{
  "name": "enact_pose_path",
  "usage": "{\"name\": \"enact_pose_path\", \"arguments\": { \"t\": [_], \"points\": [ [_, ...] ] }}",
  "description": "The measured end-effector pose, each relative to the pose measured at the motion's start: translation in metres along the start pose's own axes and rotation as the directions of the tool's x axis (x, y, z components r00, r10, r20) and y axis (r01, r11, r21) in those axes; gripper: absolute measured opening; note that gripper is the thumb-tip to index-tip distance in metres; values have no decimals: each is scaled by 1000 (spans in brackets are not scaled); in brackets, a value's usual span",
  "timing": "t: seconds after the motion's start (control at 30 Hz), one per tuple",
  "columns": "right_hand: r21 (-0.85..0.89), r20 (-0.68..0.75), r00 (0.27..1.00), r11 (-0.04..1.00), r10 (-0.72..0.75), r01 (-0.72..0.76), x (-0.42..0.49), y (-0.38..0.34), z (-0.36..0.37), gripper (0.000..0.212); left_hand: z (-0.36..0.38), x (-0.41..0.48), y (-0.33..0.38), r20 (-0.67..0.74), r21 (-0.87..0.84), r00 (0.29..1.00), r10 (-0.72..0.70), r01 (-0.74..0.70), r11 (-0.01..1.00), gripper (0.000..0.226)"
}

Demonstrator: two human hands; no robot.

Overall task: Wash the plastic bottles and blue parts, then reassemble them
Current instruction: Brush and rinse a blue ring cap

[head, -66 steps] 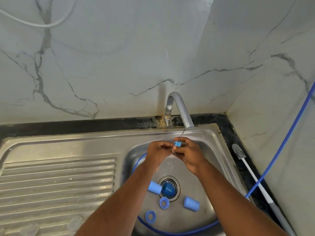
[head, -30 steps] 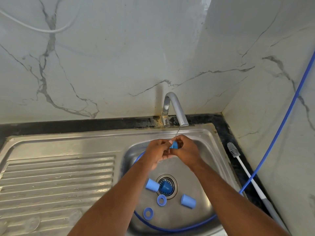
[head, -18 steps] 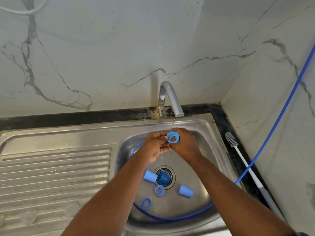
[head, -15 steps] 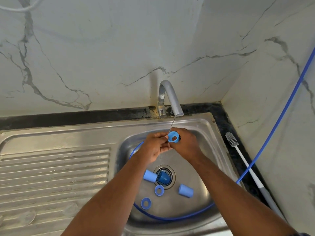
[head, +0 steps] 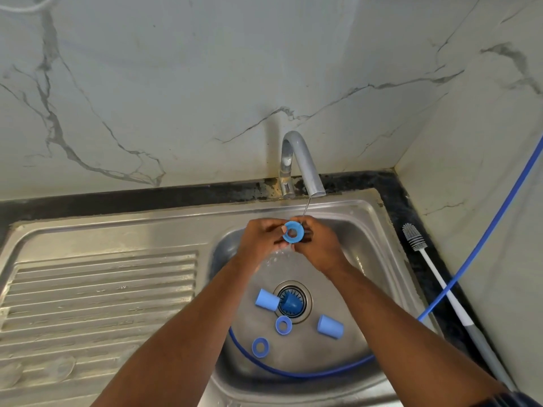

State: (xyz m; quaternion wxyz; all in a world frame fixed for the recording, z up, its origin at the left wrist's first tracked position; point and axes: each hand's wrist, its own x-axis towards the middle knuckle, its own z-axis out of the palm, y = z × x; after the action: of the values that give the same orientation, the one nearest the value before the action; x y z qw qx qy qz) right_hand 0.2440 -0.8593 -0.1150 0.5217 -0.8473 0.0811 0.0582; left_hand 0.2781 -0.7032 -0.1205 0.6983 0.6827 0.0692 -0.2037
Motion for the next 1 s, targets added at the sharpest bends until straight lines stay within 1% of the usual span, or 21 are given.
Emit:
{"name": "enact_pose_path", "arguments": {
  "t": [0.1,0.17,0.27,0.3,0.37,0.43,0.47,0.5,0.57,0.6,0.63,0.67,0.7,0.73,0.77,0.83,0.87,0.93,1.0],
  "points": [
    [-57,-30,997,996,-74,72,-3,-9,-2,40,5,2,2,0,-4,1000,13,-13,1000,20],
    [-86,-33,996,993,-81,78,-5,-12,-6,43,13,3,4,-21,0,1000,-9,9,1000,19],
    [-151,-59,998,988,-35,25,-5,-10,-14,50,22,2,9,-3,-4,991,-133,133,991,20],
    [-165,-65,998,986,-17,6,-6,-8,-16,47,25,0,10,19,-22,982,-190,190,982,20],
    [-180,-44,999,984,4,-12,-9,-4,-20,36,28,-7,11,59,-60,960,-272,275,959,17],
    [-238,14,1000,971,12,-9,-14,-3,-23,26,28,-15,10,83,-103,956,-281,288,952,29],
    [-272,40,999,962,11,0,-17,-4,-24,26,28,-19,9,108,-100,959,-263,274,957,33],
    [-288,59,998,958,10,7,-21,-5,-25,30,27,-22,9,138,-75,959,-246,257,963,34],
    [-258,90,996,966,4,20,-30,-8,-29,52,26,-30,8,190,-40,952,-238,250,967,30],
    [-231,108,994,973,-1,26,-37,-8,-31,59,27,-34,7,204,-54,949,-242,257,965,26],
    [-220,116,993,975,-10,35,-45,-8,-34,59,29,-40,5,211,-85,947,-240,263,961,22],
    [-224,96,995,974,-19,41,-54,-6,-39,52,32,-45,2,212,-120,947,-240,269,956,19],
    [-242,34,999,970,-32,39,-66,-1,-46,43,36,-51,-2,210,-152,947,-243,278,949,19],
    [-277,-68,996,960,-63,42,-80,5,-54,32,41,-59,-7,210,-173,945,-250,287,942,20],
    [-326,-193,975,944,-111,43,-95,12,-65,20,47,-65,-12,216,-184,942,-256,297,937,22],
    [-404,-401,897,915,-188,11,-124,31,-88,5,62,-78,-19,246,-185,929,-278,326,927,27],
    [-415,-473,860,910,-192,-25,-136,41,-99,5,71,-83,-21,261,-181,920,-291,343,922,28],
    [-390,-589,794,914,-153,-113,-156,57,-121,8,92,-92,-23,287,-167,906,-312,368,915,30],
    [-372,-673,729,909,-124,-189,-169,71,-140,8,116,-97,-22,309,-166,896,-318,380,910,31]
  ]
}}
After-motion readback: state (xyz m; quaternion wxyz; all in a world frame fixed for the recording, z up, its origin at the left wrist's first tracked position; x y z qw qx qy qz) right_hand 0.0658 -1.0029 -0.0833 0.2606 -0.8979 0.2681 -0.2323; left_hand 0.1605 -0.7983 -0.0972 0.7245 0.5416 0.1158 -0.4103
